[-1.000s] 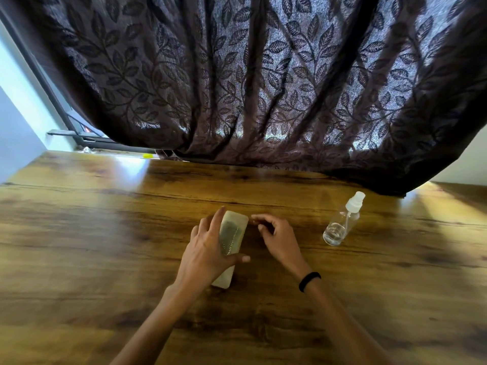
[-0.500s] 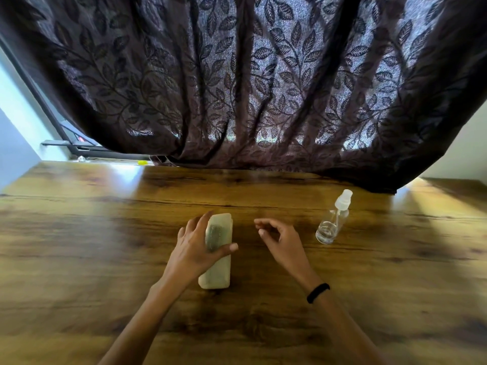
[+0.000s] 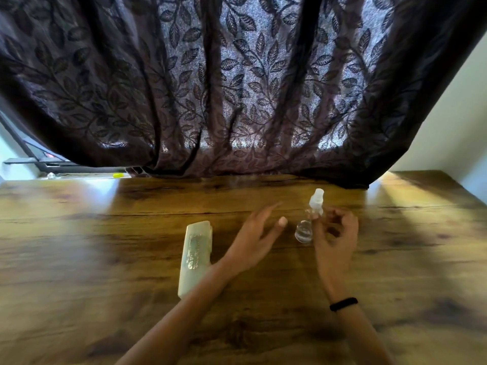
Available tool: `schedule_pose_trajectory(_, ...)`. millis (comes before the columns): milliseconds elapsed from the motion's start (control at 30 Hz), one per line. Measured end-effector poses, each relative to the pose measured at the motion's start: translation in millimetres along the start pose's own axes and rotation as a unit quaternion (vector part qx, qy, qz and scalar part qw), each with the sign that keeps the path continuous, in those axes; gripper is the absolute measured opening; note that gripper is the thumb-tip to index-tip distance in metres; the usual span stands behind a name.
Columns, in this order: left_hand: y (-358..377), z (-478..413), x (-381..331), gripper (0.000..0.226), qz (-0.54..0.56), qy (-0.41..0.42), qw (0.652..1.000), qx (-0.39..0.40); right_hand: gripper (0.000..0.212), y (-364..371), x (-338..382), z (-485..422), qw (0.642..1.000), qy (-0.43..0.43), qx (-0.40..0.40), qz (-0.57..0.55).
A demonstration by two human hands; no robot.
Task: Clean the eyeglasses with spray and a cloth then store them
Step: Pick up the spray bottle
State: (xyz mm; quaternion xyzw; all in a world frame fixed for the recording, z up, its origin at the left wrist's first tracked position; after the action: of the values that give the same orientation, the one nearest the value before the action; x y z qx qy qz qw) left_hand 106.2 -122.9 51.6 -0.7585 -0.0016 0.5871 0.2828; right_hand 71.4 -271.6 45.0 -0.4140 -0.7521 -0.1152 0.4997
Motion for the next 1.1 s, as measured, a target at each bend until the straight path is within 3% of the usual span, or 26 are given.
schedule_pose_trajectory(100, 25, -13, -5, 0.051, 0.047, -0.018, 0.997, 0.063, 0.026, -1, -23, 0, 0.996, 0.075, 0.031, -0.028)
schedule_pose_trajectory(200, 39, -21, -1, 0.054, 0.077, -0.038, 0.993, 0.085, 0.027, 7, -47, 3, 0.984, 0.133, 0.122, -0.002)
schedule_pose_trajectory(300, 46, -24, 8, 0.058, 0.079, -0.052, 0.991, 0.091, 0.029, 13, -53, 9, 0.974, 0.139, 0.178, 0.018)
schedule_pose_trajectory(433, 43, -22, 8, 0.052, 0.104, -0.039, 0.989, 0.102, 0.038, 22, -47, 9, 0.974, 0.131, 0.184, 0.004)
schedule_pose_trajectory(600, 1, -20, 6, 0.030, 0.101, -0.006, 0.995, 0.008, 0.038, 60, -19, 7, 0.975, 0.107, 0.194, -0.021)
schedule_pose_trajectory(767, -52, -14, 24, 0.036, 0.112, 0.013, 0.989, -0.098, 0.038, 114, 14, 13, 0.962, 0.047, 0.267, -0.034)
schedule_pose_trajectory(1100, -83, 5, 60, 0.035, 0.129, -0.054, 0.979, -0.147, 0.028, 155, 21, 39, 0.941, 0.043, 0.335, -0.020)
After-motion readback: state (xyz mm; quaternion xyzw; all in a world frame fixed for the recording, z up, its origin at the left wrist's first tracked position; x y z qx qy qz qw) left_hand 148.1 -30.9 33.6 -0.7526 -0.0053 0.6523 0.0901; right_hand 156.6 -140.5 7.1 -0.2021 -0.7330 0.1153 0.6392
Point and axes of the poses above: each hand's wrist, its own z-axis away from the middle knuckle, its own y-axis out of the palm, x = y × z, the point moved 4 cm from there along -z, towards the middle knuckle, and after that the axes turned 10 degrees about z, right-handed, at the moved point
